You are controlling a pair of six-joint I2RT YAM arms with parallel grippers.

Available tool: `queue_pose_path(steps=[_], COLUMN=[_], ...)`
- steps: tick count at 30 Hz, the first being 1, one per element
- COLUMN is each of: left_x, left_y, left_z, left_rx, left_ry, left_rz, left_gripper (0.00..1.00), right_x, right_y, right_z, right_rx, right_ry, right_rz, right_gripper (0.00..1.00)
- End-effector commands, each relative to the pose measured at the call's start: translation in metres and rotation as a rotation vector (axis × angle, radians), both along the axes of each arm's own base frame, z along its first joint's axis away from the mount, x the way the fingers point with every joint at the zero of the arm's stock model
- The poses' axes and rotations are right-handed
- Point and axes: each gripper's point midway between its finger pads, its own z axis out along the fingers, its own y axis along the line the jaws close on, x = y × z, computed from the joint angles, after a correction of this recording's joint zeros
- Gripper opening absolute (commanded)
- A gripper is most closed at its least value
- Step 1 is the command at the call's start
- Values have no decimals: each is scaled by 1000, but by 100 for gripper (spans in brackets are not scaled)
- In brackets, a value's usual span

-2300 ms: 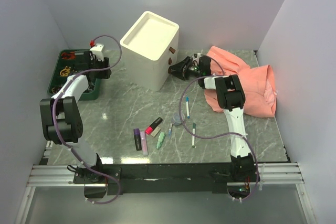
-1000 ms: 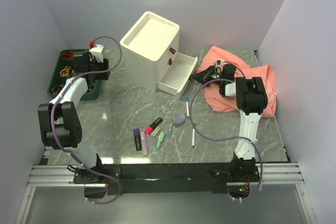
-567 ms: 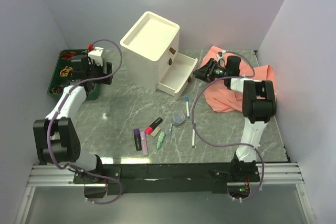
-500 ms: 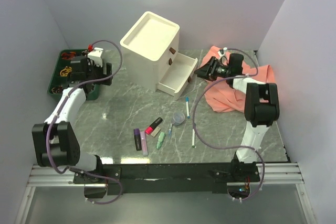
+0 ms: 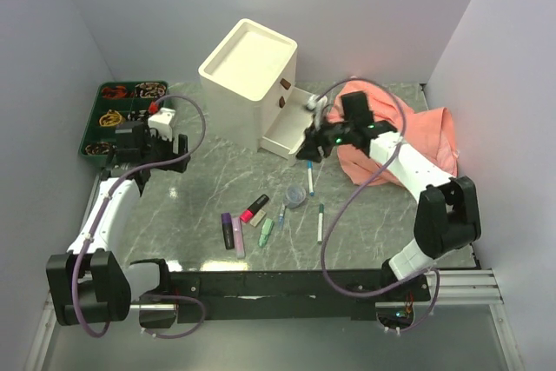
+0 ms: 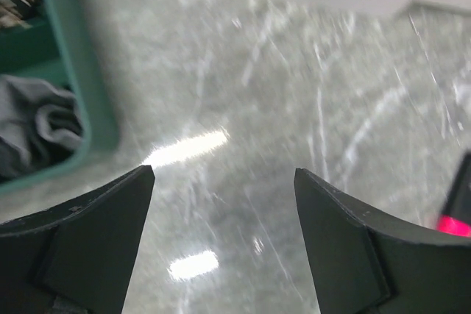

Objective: Sort the stationery into containers
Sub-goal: Pick up the stationery from the center of the board.

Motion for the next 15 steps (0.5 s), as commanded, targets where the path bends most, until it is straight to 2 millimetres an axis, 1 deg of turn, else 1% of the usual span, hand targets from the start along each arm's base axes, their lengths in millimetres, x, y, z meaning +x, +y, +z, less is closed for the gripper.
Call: queue_pose_path(steps=[1, 2, 3, 4, 5, 6, 7, 8, 9, 10, 11, 13, 14, 15], left_x=[-20, -22, -22, -24, -24, -24, -24, -24, -22, -21, -21, -19, -18, -18], left_y=[-13, -12, -12, -11, -11, -13, -11, -12, -9, -6, -5, 0, 2, 4], left_z=[1, 2, 5, 9, 12, 14, 16, 18, 22, 29, 32, 41, 43, 44], left_rx=[-16, -23, -29, -39, -60, -80, -89, -110, -118, -130, -141, -139, -136, -134], left_ry=[13, 12, 2, -14, -24, -29, -37, -38, -52, -68, -75, -103, -110, -115], left_rz=[-59, -49, -45, -36, -26, -32, -23, -8, 7, 17, 26, 42, 52, 61], left_gripper=[83, 83, 83, 83, 83, 83, 83, 83, 83, 83, 83, 83, 83, 83], right_x=[-42, -48, -60, -60, -64, -64, -71, -72, -73, -82, -86, -97, -110, -116], right_y=[27, 35, 55, 60, 69, 76, 88, 94, 100, 109, 111, 117, 117, 117], right_z=[-20, -17, -29, -35, -31, -46, -51, -60, -63, -68, -67, -78, -85, -92], right_rx=[-219, -242, -275, -313, -333, -367, -396, -423, -439, -451, -463, -476, -500, -517], right_ry=[-272, -285, -311, -321, -333, -349, -365, -356, -378, -385, -388, -398, -391, -400], right_rz=[321, 370, 484, 518, 568, 633, 685, 721, 761, 808, 837, 913, 963, 1009], right_gripper=[54, 53, 52, 50, 48, 47, 47, 47, 47, 46, 45, 45, 46, 46])
